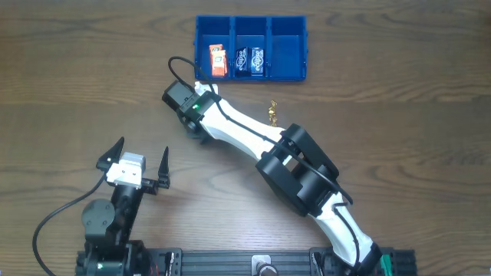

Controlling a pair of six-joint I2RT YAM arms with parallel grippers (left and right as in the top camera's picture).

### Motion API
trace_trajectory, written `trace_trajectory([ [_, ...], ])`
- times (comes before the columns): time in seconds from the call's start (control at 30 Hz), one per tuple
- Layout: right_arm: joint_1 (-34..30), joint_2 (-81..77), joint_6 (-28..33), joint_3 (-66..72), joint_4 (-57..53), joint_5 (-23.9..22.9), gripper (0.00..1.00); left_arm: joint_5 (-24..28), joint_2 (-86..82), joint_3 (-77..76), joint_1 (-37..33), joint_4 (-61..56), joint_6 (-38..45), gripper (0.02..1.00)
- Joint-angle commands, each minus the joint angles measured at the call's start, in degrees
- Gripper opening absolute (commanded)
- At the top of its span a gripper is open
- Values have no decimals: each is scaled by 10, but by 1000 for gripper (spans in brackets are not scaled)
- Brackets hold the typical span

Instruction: Sort Candies Into Trays

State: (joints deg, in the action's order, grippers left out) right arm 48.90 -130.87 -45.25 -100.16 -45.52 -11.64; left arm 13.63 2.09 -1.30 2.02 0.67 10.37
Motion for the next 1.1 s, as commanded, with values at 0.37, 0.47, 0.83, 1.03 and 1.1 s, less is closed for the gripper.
trace_trajectory([
  [0.37,2,-9,-8,1,0,-12,194,12,-3,10,-2,24,3,996],
  [0.47,-1,-3,5,-10,-4,-16,180,12,-3,10,-2,24,3,998],
  [0.83,-70,156,80,-65,-90,-157,174,12,-3,10,-2,24,3,998],
  [1.03,-163,226,160,-66,-33,-228,215,12,-3,10,-2,24,3,996],
  [1.1,-194,225,171,-66,-17,-221,215,12,-3,10,-2,24,3,998],
])
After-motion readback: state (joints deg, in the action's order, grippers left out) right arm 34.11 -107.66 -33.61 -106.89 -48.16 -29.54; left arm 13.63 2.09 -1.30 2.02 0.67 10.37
